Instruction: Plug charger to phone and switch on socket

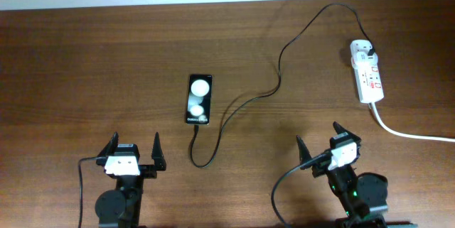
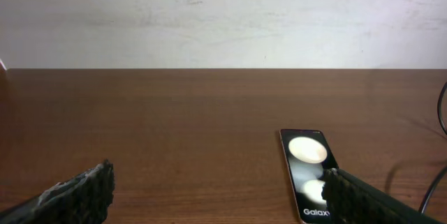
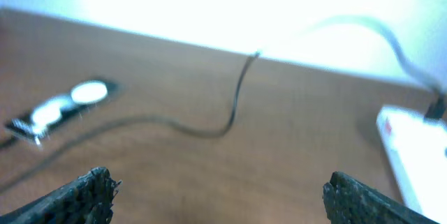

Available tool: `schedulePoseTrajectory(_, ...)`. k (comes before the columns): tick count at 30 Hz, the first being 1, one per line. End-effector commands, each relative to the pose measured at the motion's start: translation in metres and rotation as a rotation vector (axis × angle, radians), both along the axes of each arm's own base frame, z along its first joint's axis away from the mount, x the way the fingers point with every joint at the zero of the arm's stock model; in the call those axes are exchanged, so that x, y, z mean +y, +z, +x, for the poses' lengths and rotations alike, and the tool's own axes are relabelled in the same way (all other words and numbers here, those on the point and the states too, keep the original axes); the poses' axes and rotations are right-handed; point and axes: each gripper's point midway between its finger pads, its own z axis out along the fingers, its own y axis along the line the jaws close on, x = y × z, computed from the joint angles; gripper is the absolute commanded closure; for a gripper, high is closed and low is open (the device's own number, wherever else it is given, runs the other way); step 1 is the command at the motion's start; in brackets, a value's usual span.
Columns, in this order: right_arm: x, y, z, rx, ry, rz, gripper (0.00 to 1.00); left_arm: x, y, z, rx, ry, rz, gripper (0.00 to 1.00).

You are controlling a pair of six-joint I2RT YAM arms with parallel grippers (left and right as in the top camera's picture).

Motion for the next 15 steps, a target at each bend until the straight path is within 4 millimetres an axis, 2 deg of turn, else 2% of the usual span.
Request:
schedulePoseTrajectory(1,0.0014,0.0091,-0.0029,-0.049,0.001,-0.003,0.01,0.0014,-0.0004,-0.0004,-0.001,0.009,0.017,0.01)
schedulePoseTrajectory(15,0.0027,0.0099,-0.0032,-0.053,0.009,-0.002,0.01,0.0014,-0.0004,-0.0004,-0.001,0.009,0.017,0.01)
